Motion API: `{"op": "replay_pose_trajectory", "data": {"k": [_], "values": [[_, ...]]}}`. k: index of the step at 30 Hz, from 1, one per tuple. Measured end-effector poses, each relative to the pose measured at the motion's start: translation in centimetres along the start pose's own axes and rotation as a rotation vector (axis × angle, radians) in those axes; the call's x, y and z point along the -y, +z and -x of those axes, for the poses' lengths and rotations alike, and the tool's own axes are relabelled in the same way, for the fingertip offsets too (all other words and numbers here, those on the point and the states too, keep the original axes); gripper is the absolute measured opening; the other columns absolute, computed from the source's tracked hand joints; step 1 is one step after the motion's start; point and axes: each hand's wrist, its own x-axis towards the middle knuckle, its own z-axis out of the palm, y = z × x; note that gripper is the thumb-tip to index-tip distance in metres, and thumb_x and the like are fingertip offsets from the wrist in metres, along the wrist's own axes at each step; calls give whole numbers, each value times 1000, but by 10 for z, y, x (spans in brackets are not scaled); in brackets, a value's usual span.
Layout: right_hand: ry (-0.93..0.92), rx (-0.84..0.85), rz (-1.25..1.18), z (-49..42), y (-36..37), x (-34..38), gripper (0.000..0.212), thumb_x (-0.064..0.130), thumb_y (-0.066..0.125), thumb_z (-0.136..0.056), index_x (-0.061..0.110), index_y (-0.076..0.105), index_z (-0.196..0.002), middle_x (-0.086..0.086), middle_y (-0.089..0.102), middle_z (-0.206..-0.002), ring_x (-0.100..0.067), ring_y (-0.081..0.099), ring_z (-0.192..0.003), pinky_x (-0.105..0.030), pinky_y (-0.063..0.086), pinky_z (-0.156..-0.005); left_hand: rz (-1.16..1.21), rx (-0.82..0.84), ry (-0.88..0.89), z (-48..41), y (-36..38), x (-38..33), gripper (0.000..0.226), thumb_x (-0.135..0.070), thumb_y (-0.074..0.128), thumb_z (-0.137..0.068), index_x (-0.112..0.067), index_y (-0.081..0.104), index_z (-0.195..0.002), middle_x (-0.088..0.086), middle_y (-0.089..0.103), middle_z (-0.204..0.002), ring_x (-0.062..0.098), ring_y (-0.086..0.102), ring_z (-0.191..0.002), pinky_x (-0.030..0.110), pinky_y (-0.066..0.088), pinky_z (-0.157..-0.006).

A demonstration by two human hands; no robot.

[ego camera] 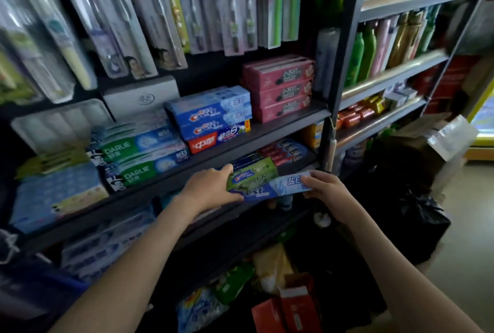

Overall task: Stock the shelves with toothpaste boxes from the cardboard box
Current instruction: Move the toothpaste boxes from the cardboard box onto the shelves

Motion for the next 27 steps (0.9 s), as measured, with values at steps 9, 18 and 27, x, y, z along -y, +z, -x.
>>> {"op": "replay_pose_trajectory", "data": {"k": [9, 18, 27], "values": [[-126, 48, 77, -34, 48, 55, 21, 16, 58, -92, 6, 66, -108, -11, 70, -100, -22, 68, -85, -30, 55, -72, 182, -245, -100, 20, -31, 58, 60, -65, 49, -86, -23, 43, -128, -4, 51, -117, 15, 55, -99, 31, 50, -74], [-261, 27, 108, -85, 89, 105, 38, 27, 60, -93, 6, 57, -124, -6, 64, -118, -26, 60, -108, -39, 48, -92, 593, -475, -343, 52, -48, 77, 35, -56, 55, -87, -26, 50, -105, -10, 60, -77, 4, 57, -62, 20, 37, -47], [-394, 15, 158, -156, 101, 165, 37, 12, 54, -96, 5, 50, -132, -7, 61, -112, -16, 58, -92, -23, 47, -72, 1402, -863, -772, 40, -64, 81, 28, -48, 57, -88, -22, 54, -80, 4, 58, -77, 21, 58, -68, 32, 43, -63]]}}
